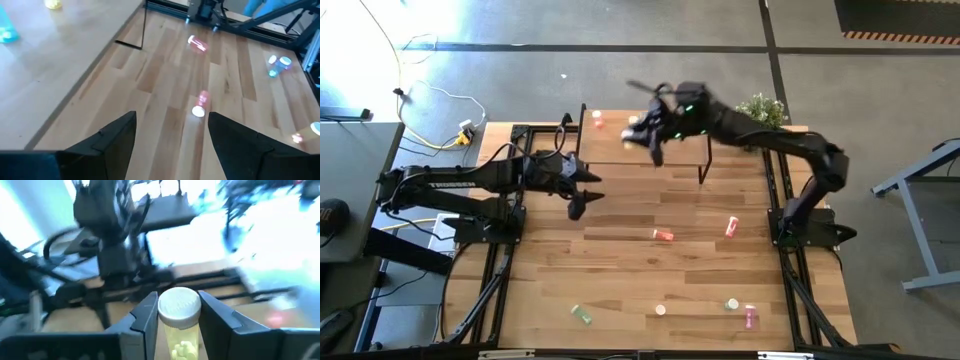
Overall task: Pick and place medicine bottles onto shelf by color
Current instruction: Put the left yellow pill bottle on the shelf aligned with the other yellow pill bottle
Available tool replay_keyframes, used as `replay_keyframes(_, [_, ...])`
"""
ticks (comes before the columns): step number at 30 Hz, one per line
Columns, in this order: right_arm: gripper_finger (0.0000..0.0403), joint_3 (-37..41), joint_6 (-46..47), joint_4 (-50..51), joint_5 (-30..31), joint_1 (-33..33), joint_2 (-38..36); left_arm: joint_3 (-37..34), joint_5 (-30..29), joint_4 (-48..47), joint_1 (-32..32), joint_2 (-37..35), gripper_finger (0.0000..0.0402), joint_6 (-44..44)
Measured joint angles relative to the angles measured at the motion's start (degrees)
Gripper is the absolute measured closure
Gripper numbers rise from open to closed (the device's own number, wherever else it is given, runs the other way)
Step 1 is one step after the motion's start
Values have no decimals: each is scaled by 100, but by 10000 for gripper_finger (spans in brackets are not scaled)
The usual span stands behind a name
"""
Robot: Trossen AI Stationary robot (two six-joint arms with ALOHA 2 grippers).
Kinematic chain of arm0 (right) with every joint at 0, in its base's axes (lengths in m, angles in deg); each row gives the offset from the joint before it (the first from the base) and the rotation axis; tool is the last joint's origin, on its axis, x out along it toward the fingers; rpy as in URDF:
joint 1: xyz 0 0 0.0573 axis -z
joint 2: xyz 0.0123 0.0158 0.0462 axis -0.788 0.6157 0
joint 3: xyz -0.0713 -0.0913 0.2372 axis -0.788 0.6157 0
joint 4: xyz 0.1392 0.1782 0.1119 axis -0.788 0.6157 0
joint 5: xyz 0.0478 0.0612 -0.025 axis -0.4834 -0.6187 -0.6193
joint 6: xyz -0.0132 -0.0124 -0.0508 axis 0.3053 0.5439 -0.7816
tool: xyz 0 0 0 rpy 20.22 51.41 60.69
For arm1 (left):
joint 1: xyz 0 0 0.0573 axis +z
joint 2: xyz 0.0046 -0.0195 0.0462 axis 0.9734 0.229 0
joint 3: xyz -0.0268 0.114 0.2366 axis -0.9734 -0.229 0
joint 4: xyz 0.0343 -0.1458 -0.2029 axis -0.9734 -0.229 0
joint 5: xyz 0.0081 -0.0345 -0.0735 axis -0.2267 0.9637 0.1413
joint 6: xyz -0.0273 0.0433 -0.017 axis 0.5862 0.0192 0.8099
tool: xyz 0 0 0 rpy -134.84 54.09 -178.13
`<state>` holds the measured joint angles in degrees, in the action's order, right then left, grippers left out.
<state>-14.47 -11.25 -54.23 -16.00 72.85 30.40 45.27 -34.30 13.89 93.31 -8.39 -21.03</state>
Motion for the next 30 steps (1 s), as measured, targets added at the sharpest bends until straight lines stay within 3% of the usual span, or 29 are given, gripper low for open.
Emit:
replay_keyframes(13, [295, 0, -1017, 1537, 1037, 784, -1890, 0, 0, 6, 302, 0, 163, 0])
replay_keyframes(19, [295, 54, -1013, 2792, 1230, 1106, -2219, 0, -2, 4, 399, 0, 163, 46])
replay_keyframes(24, [295, 1100, -739, 2347, 1033, 1158, -2283, 0, -17, 1, 486, 0, 163, 46])
replay_keyframes(30, [295, 2583, -32, 522, 726, 1184, -2467, 0, -20, -35, 529, 0, 163, 44])
